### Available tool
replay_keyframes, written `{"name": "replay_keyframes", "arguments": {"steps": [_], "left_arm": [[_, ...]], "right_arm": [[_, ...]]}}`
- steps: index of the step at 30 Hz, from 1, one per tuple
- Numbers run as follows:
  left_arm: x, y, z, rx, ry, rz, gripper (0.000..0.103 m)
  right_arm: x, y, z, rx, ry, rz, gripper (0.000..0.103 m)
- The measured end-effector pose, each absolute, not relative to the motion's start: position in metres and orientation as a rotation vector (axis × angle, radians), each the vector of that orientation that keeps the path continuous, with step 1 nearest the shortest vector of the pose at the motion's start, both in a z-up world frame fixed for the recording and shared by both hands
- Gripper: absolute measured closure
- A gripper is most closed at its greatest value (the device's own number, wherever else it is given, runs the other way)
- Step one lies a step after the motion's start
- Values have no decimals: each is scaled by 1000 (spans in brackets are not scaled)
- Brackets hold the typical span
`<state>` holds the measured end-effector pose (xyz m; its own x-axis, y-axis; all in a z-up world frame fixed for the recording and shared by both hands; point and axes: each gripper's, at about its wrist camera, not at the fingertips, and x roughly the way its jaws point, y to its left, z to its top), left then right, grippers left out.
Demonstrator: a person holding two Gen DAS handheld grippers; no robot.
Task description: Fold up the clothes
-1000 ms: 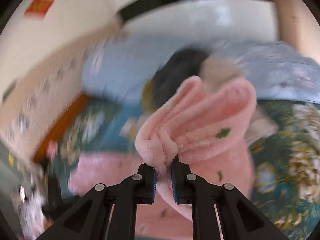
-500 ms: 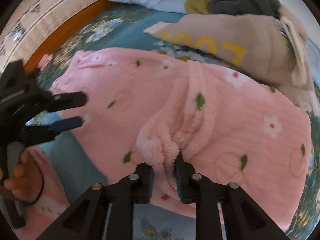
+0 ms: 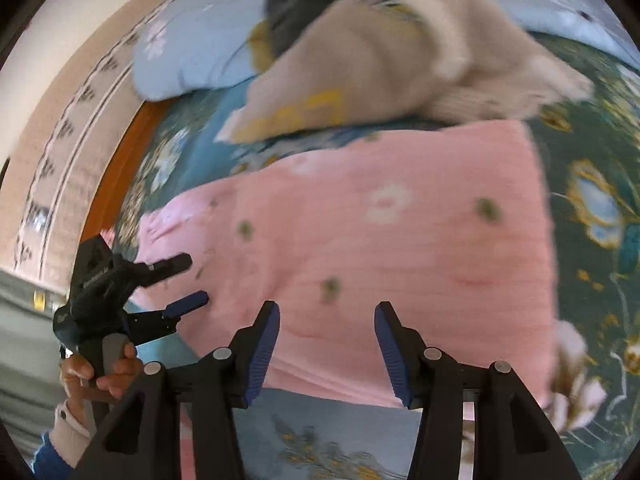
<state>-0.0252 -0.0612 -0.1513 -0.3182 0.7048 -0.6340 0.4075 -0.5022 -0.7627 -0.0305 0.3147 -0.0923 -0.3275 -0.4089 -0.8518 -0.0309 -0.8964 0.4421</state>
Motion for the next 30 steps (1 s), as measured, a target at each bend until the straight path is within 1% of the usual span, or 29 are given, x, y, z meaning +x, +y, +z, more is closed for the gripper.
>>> {"name": "replay_keyframes", "arguments": {"steps": [1,6,8,9,12,14,17,18,20,21,22,23,25,27,30], "left_arm": [[-29,-56,-156,-1668,-1454,1872,26],[-37,-36,-182,-1675,-1620,1693,25],[-37,-32,-181,-1605,-1694,1630,25],[-38,-30,-175,-1552,-1699,1617,25],[-47,-18,-138,-1440,-1502,1763,25],[-56,-2,-125,-1544,-1244,1913,25],[-64,16,-123,-1662,-1001,2047,29],[-66,22,-122,-1696,-918,2092,37],[-68,31,-116,-1708,-816,2144,61],[-69,36,-113,-1712,-764,2168,86],[-69,40,-110,-1716,-712,2192,87],[-67,42,-98,-1643,-679,2201,87],[-61,39,-77,-1501,-684,2186,87],[-58,29,-69,-1456,-703,2186,86],[-74,21,-102,-1697,-668,2186,85]], "right_arm": [[-28,322,-93,1664,-584,-2320,50],[-17,350,-96,1668,-691,-2343,50],[-16,356,-97,1667,-726,-2346,50],[-16,357,-98,1667,-738,-2347,50],[-17,359,-102,1679,-751,-2342,50],[-19,355,-106,1692,-752,-2332,50],[-22,352,-108,1694,-739,-2325,50],[-23,351,-108,1694,-731,-2327,50],[-24,352,-109,1694,-732,-2324,50],[-23,354,-109,1693,-739,-2324,50],[-23,355,-109,1691,-747,-2324,50],[-22,358,-109,1682,-758,-2329,50],[-21,360,-108,1670,-767,-2337,50],[-20,361,-111,1672,-771,-2338,50],[-21,359,-121,1707,-795,-2306,50]]}}
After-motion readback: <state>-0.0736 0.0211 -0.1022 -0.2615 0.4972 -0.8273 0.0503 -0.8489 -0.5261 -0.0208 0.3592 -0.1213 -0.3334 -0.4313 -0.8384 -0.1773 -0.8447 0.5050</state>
